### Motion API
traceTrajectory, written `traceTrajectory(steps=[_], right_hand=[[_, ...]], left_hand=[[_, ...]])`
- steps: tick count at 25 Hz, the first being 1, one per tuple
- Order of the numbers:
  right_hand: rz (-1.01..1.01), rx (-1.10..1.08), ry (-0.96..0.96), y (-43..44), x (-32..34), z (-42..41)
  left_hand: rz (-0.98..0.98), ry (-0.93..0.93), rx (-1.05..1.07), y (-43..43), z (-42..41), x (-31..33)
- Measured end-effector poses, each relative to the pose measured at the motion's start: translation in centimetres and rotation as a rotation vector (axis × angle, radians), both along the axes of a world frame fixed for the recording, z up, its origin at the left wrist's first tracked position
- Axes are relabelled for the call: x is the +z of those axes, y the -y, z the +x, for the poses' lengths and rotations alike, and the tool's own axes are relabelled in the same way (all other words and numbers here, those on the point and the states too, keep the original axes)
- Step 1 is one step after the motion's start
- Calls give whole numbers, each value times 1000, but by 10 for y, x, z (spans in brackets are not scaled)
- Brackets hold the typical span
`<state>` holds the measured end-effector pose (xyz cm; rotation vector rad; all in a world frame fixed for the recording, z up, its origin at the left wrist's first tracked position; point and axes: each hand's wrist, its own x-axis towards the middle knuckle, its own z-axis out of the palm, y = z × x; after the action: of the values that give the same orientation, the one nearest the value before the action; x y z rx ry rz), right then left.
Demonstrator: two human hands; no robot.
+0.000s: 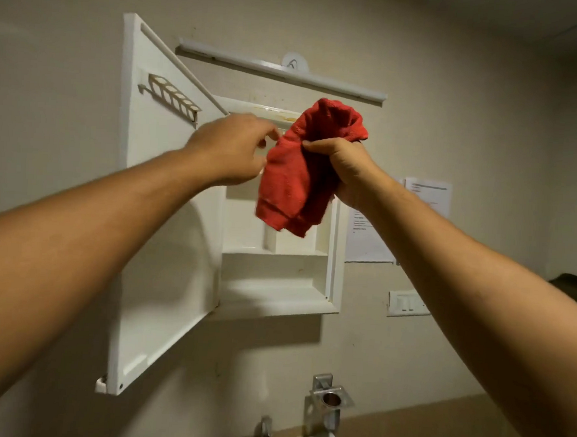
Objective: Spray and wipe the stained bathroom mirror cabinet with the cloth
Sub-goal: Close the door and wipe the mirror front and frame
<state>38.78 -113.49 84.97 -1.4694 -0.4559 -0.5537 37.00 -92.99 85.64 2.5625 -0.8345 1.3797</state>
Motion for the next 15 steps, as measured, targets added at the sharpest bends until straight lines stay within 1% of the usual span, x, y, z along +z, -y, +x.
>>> traceTrajectory(steps=[1,3,4,5,6,7,9,10,11,12,14,15], right_hand=[[29,-40,-4,-5,-1,-9],[34,-91,5,-9,-5,-25],[21,-101,9,-11,-11,-35],[8,-110,11,-13,-19,-44],[-1,-118,11,-16,-28,-50],[-9,-122,3,-20,-36,-58],[-16,-120,-36,-27,-51,-71],[-19,-107,-51,-32,-56,-79],[-25,-98,-57,-35,-59,-84],[-35,-93,-60,-38,-62,-90],[-52,-92,-65,-41,-65,-98],[-63,-95,-61,-41,-66,-101]], left_hand=[[26,119,62,-9,-16,1],[-13,317,125,-31,-45,2],[-60,378,166,-43,-57,-4],[-131,389,221,-56,-66,-14],[-226,328,273,-66,-72,-25],[-332,196,303,-76,-77,-40],[-511,-135,245,-82,-80,-70],[-563,-243,177,-83,-83,-81],[-608,-289,101,-82,-85,-89],[-658,-294,28,-82,-86,-93],[-717,-269,-77,-77,-88,-93],[-710,-257,-114,-73,-87,-93]])
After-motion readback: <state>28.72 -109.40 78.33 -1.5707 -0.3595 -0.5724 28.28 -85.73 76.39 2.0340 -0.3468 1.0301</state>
